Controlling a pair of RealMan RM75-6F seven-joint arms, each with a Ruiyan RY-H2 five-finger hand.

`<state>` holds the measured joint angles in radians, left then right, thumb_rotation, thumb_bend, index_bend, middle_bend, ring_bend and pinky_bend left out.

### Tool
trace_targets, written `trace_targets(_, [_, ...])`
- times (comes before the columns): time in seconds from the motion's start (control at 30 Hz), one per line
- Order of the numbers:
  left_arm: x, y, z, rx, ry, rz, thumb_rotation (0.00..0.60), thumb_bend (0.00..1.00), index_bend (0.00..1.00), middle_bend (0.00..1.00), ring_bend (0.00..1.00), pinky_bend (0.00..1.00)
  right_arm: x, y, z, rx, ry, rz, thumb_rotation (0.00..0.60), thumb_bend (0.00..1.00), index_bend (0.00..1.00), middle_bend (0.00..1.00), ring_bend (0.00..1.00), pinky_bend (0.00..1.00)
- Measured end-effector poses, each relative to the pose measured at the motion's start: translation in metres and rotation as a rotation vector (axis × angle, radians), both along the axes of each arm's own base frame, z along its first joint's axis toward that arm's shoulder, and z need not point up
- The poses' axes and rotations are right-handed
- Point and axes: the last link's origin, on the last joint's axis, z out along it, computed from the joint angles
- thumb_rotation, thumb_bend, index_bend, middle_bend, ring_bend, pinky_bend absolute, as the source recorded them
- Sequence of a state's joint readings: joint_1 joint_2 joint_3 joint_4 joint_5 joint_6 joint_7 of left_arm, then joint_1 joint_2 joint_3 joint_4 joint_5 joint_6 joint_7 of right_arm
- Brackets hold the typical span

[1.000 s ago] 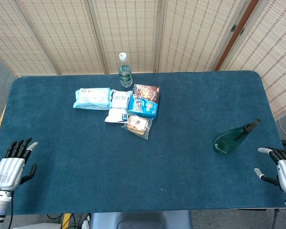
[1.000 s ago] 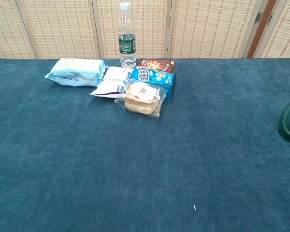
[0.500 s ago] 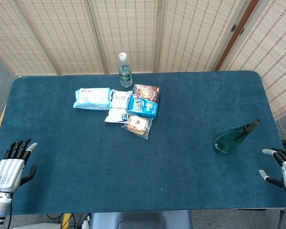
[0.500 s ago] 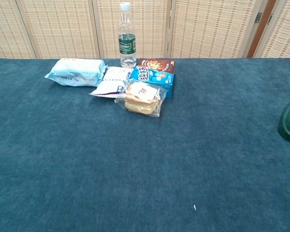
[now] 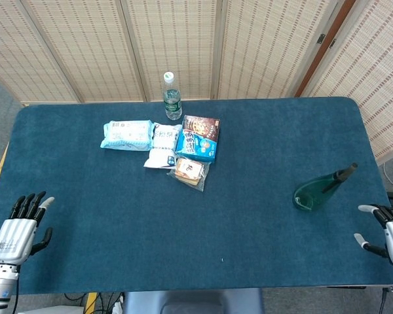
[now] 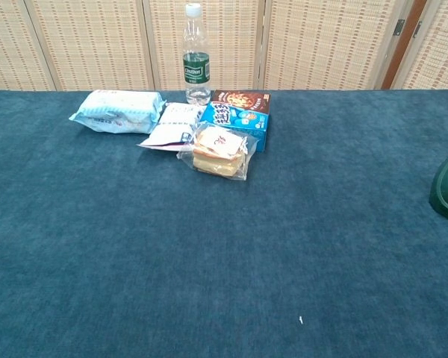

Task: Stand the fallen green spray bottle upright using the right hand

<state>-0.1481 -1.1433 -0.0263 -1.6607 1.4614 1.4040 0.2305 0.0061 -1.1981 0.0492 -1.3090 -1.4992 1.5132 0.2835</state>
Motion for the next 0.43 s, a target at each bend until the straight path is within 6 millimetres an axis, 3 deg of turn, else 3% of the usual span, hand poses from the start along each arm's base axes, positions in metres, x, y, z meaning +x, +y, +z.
trace_targets(0.43, [0.0, 0.0032, -0.004, -0.011, -0.006, -0.015, 0.6, 0.45, 0.12, 0.07, 0.0, 0.0, -0.0033, 0.0045, 0.0033, -0.017, -0.008, -0.014, 0.6, 0.14, 0.34, 0.34, 0.27, 0.24])
